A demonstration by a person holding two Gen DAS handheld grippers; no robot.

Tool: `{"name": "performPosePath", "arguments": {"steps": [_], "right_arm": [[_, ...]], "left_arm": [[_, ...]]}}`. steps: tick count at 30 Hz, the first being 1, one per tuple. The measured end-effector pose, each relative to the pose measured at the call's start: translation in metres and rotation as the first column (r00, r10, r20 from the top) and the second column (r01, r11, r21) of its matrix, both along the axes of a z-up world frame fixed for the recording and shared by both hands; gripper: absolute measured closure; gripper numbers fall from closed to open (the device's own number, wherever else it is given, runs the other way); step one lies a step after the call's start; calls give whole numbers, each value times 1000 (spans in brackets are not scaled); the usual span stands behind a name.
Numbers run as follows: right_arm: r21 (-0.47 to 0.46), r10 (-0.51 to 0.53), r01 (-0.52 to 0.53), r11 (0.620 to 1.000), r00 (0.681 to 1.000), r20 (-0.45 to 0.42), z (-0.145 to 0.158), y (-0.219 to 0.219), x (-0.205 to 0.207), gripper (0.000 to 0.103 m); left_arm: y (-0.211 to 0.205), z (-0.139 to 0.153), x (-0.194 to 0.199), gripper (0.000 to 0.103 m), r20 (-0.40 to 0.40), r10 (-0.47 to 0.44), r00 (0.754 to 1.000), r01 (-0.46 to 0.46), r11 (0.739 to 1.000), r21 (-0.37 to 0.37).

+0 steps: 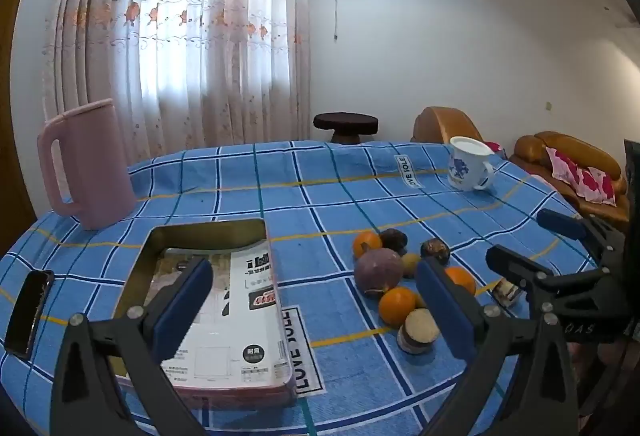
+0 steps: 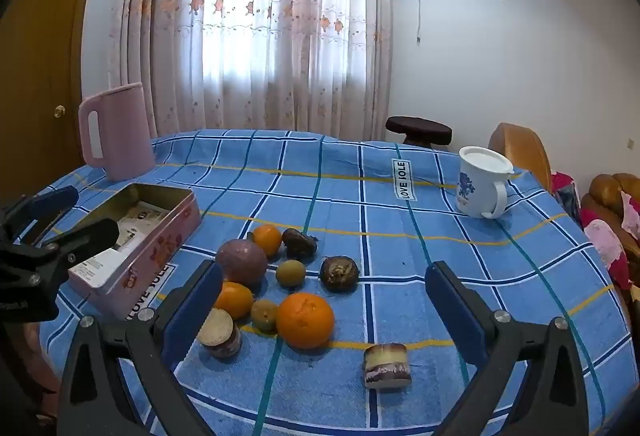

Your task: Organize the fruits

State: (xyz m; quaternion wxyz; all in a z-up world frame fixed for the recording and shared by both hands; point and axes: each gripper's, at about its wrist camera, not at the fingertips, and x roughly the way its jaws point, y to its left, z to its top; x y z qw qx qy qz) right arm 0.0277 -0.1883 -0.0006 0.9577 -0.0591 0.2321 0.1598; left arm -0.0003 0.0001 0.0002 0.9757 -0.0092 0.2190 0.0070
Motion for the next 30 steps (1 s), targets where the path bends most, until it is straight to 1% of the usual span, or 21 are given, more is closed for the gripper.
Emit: {"name": "performPosePath", "arguments": {"steps": [3, 4, 7, 8, 9, 15, 30], "right_arm": [[10, 2, -2, 1000, 1000, 0, 1, -1, 0, 1], [14, 2, -2, 1000, 1000, 0, 1, -2, 0, 1], [23, -1, 1, 1000, 1000, -1, 2, -5, -1, 1], [-8, -4, 4, 1000, 1000, 3, -2, 0, 1, 1], [-8, -5, 5, 1000, 1000, 1, -2, 0, 1, 1], [-17, -10, 10, 1000, 1000, -9, -5, 2, -6, 1], [5, -33, 33, 999, 999, -9, -5, -8, -2, 1]], "left_arm": [[1, 0, -1, 0, 4, 11, 1000, -11, 1000, -4], [-4, -3, 0, 0, -5, 1, 1000, -1, 1000, 9], [0, -7, 3, 0, -18, -3, 1000, 3, 1000, -22], [1, -7, 3, 0, -19, -5, 1000, 4, 1000, -25], [3, -7, 1, 0, -15, -7, 1000, 7, 1000, -30], [-1, -8, 1, 0, -14, -13, 1000, 13, 1000, -17], [-4, -8, 1, 0, -17, -14, 1000, 14, 1000, -10]]}}
